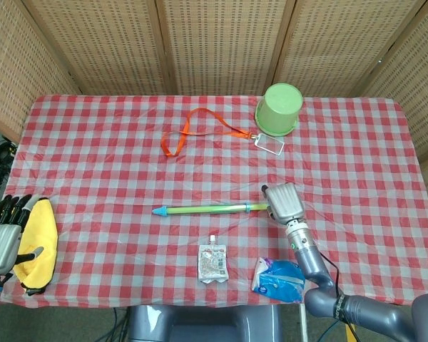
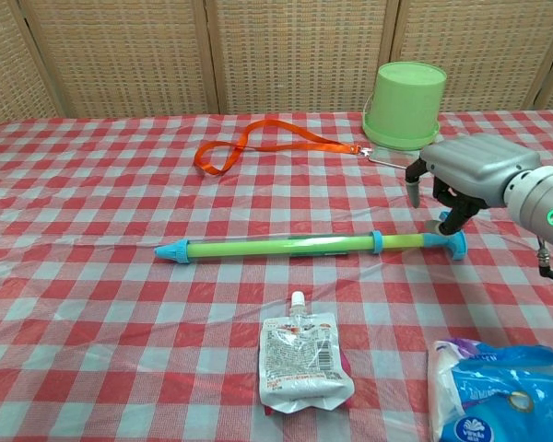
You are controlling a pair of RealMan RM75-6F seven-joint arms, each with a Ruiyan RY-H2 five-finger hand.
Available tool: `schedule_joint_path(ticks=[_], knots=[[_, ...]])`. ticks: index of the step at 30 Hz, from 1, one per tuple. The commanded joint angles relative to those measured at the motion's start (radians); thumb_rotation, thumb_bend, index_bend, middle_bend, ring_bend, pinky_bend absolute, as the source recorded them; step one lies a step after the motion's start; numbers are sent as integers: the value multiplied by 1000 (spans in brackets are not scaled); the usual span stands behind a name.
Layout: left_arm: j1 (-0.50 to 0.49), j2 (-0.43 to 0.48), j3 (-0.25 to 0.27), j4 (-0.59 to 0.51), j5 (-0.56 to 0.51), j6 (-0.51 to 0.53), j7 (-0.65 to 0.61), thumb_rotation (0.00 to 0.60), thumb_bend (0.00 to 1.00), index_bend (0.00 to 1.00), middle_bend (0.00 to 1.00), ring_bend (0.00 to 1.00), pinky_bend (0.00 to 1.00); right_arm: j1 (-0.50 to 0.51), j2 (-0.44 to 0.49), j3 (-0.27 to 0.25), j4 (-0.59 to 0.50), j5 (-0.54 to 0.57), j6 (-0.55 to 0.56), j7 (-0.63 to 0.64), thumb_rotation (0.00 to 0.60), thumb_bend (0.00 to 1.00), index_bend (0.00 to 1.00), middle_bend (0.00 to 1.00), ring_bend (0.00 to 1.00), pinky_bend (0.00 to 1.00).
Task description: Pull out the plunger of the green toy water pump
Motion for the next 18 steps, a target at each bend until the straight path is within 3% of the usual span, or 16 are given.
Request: schedule_joint_path(ticks=[1, 18], knots=[[-1, -1, 0, 0, -1, -1, 5, 600, 67, 0, 0, 0, 0, 1, -2, -8, 7, 6, -3, 3, 600, 501, 486, 975, 898, 650], [-6, -14, 4, -1, -8, -10, 37, 600, 68, 0, 0, 0, 0, 19, -44, -43, 130, 42, -49, 70, 600, 503, 473, 972, 898, 650]])
